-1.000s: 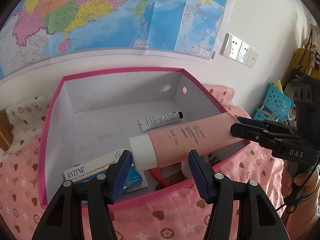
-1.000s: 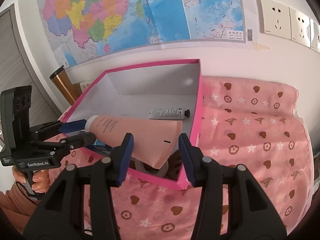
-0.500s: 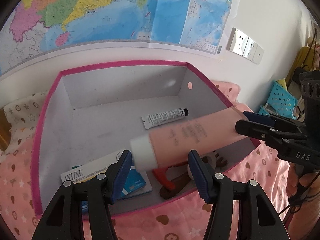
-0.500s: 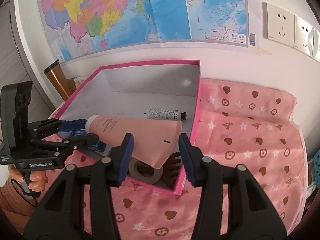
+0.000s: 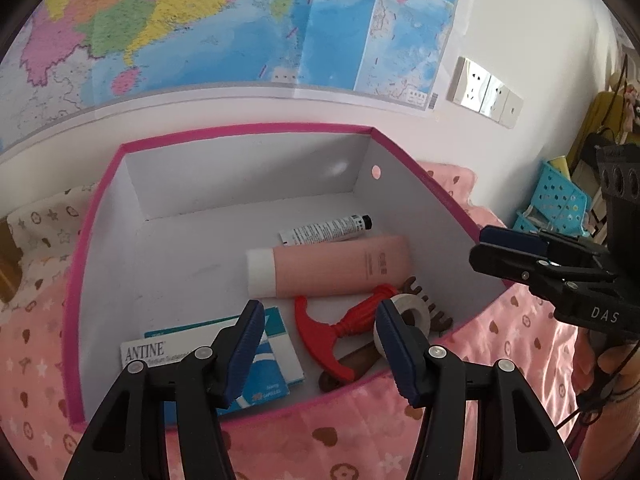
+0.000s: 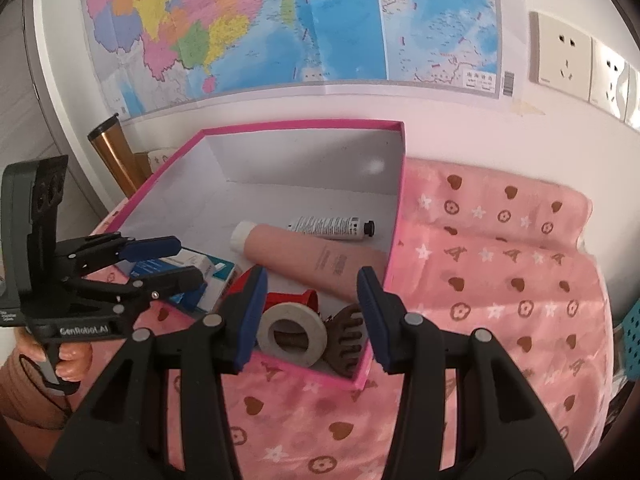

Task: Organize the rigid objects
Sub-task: 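Lower the pink tube into the box and open the left gripper, then move the left gripper to the white-green tube on the bed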

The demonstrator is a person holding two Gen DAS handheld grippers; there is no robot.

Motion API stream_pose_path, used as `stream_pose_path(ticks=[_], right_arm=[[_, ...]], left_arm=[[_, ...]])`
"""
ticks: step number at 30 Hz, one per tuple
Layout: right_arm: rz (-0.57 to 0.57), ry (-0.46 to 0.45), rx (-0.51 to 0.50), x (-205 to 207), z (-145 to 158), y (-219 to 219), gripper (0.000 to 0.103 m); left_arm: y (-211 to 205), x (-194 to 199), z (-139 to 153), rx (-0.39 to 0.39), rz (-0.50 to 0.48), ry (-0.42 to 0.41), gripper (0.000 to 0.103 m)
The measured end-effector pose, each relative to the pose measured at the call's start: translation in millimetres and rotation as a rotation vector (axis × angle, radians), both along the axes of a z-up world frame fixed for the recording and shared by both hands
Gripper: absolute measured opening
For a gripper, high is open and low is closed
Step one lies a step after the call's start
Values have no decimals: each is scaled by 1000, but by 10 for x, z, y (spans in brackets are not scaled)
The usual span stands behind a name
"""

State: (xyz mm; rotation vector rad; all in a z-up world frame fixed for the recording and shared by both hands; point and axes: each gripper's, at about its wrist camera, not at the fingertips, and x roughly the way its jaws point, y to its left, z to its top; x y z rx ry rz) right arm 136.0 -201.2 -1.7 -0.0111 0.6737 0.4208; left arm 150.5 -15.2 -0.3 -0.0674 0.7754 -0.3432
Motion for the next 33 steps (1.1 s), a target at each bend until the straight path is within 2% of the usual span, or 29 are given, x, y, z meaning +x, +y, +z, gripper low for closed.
stream_pose_path(ticks=[11,17,21,33], right_arm=[[92,-15,127,-518,105,-89,50],[113,-7,142,-854,61,-112,50],[95,24,132,-1044,-84,-142,50],[29,266,178,-1506,-890,-333,50]], left_arm=[[6,-527,166,34,3,-96,60],[-52,-848,171,56,-19,-116,61],[-99,-996,74,66,-44,-92,61],[-229,-1428,-394,48,-167,57,61]])
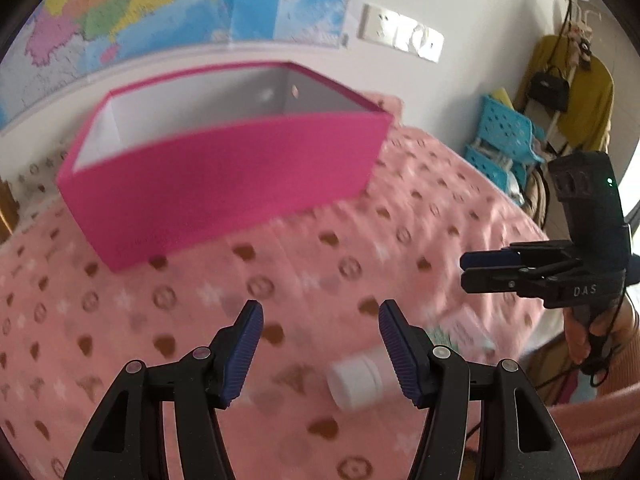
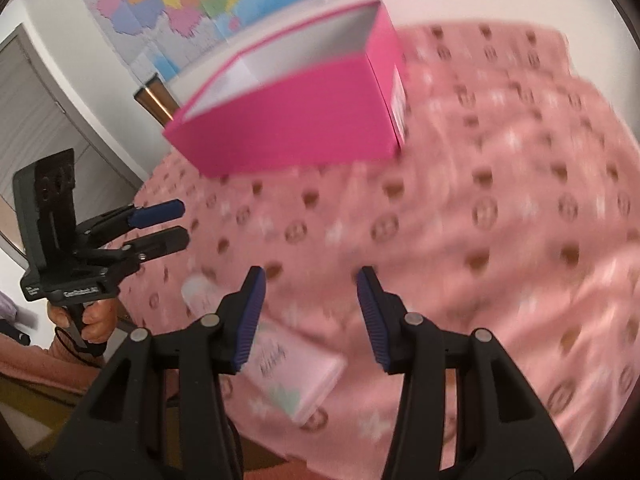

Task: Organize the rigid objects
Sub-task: 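Move the left gripper to the white-green tube on the bed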

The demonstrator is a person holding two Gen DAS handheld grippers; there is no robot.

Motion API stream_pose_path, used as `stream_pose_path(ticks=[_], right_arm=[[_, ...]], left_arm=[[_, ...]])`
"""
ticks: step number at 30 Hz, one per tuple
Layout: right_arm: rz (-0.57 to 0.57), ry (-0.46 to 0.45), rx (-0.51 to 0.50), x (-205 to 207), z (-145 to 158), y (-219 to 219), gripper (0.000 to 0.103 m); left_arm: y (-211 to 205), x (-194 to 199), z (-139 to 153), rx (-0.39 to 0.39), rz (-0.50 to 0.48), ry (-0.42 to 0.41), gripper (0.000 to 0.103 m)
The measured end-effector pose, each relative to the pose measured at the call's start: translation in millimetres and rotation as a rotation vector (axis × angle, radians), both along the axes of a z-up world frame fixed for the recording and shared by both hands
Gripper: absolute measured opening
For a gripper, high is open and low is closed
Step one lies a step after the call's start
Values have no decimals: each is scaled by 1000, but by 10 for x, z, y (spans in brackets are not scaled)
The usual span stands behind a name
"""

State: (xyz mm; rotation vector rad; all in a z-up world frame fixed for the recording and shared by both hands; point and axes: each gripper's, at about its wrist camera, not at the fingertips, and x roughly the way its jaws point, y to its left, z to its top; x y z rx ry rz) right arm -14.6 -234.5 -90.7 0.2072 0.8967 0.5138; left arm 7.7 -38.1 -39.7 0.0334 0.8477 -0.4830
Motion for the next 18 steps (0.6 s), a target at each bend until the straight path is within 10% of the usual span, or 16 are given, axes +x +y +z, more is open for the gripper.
stream_pose_path(ticks=[18], right_arm=[[9,59,51,-403,-239,69,50]], left_arm=[[-137,-288,-257,-15,-69,121,49]])
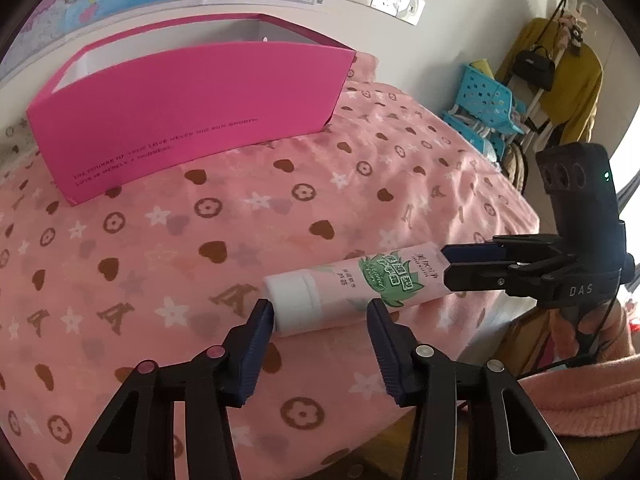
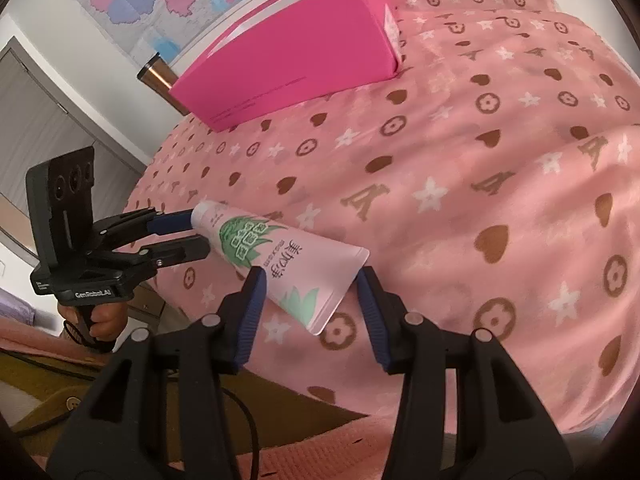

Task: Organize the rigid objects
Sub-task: 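Move the left gripper to the white-green tube on the bed, then grasp the white-green tube with the left gripper and lift it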

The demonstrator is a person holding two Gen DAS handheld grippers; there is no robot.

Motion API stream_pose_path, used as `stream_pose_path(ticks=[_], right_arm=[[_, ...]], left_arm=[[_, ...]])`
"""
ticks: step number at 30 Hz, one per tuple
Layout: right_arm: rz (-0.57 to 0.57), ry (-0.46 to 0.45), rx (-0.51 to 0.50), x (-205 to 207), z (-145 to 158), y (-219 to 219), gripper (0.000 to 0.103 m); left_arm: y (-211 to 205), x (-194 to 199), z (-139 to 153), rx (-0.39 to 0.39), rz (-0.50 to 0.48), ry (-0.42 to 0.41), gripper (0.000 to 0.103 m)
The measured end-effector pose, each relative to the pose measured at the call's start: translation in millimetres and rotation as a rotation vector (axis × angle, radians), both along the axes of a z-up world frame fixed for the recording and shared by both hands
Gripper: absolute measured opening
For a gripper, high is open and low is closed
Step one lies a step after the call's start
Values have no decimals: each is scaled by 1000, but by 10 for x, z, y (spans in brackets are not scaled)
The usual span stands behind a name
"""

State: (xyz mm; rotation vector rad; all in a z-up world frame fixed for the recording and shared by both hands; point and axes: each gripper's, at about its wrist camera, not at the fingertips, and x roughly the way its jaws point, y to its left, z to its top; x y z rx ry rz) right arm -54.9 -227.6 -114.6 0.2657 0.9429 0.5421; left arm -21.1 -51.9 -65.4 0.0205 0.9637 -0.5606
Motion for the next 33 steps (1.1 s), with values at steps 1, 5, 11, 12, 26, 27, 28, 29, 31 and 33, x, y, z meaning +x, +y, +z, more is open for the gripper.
stream_pose_path(ticks=[1,5,11,12,26,27,28,29,31,33], right_arm=[[-4,-2,-4,-2,1,11,50],[-6,-9,-4,7,24,35,52],[11,-73,0,117,191,103,52],[10,-81,2,151,211,105,52],[20,-99,4,881,174,180,52],[21,-97,1,916,163,182,52],[20,-92,-3,963,143,189,52],[19,-89,-3,987,133,189,52],[21,-85,0,1024,121,187,52],[19,-83,4,1043,114,178,52]], left_arm=[[-9,-4,-3,8,3,0,49],[11,8,21,9,18,2,49],[89,97,82,-2,59,-19,51],[103,119,91,-4,69,-23,51],[256,582,74,-8,178,-37,51],[255,608,65,-7,181,-34,51],[253,626,53,-6,183,-32,51],[251,646,40,-2,185,-30,51],[260,670,22,-2,189,-26,51],[283,677,20,-4,198,-27,51]])
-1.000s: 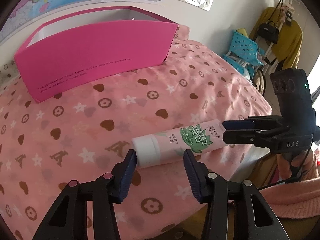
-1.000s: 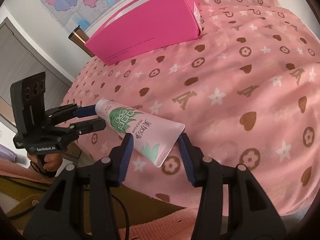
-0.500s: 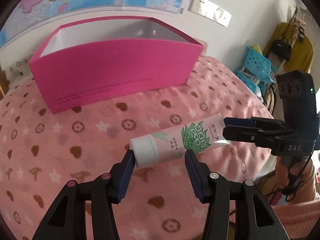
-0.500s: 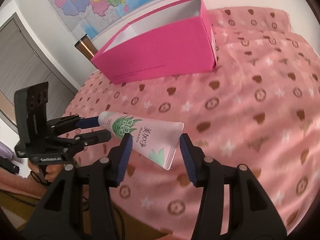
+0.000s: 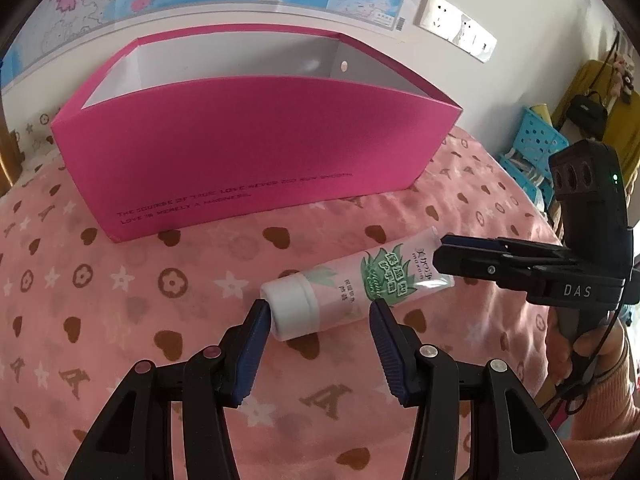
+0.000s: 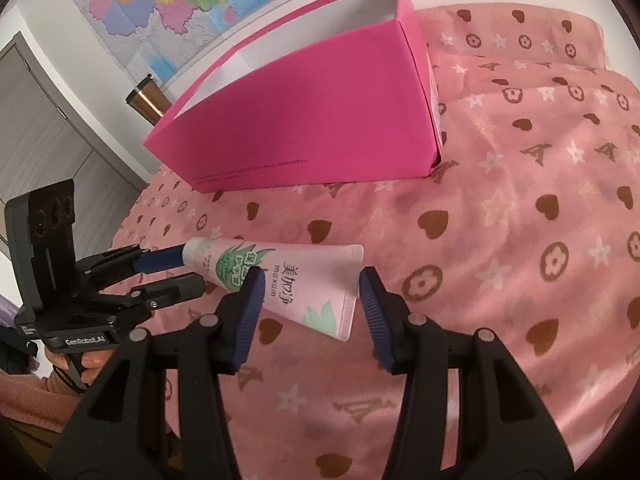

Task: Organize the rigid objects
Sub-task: 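Grasp the white-green tube with the left gripper and lift it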

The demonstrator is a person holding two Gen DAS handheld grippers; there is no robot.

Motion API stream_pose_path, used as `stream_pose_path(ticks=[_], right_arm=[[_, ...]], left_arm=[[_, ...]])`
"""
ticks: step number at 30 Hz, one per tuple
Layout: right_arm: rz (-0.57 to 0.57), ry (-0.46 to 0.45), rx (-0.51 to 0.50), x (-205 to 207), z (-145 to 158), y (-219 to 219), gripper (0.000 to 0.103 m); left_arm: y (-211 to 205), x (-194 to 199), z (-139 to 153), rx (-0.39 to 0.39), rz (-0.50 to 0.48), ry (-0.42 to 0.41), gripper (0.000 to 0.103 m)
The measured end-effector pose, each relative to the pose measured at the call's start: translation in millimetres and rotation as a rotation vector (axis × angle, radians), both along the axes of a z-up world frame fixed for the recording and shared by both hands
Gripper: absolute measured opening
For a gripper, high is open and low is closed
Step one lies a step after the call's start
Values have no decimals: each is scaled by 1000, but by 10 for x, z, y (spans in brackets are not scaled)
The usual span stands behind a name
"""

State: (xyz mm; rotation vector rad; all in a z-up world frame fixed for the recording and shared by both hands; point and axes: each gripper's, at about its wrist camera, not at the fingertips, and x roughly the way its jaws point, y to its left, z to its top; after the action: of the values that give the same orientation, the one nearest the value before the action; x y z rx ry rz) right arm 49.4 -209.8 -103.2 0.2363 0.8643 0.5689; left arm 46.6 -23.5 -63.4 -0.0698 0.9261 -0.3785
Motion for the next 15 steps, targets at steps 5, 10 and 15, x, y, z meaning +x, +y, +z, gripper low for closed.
stream_pose_path(ticks=[5,10,15], right_arm=[[-7,15,-5,10,-44,-20,52],[-3,13,-7,-6,-63,1,52],[-2,6,-15,-21,-61,29,52]], left_arm=[[53,-16,22,-1,10,-15,51],[51,-14,21,-7,5,-16,50],[5,-26,43,9,-3,-29,50]])
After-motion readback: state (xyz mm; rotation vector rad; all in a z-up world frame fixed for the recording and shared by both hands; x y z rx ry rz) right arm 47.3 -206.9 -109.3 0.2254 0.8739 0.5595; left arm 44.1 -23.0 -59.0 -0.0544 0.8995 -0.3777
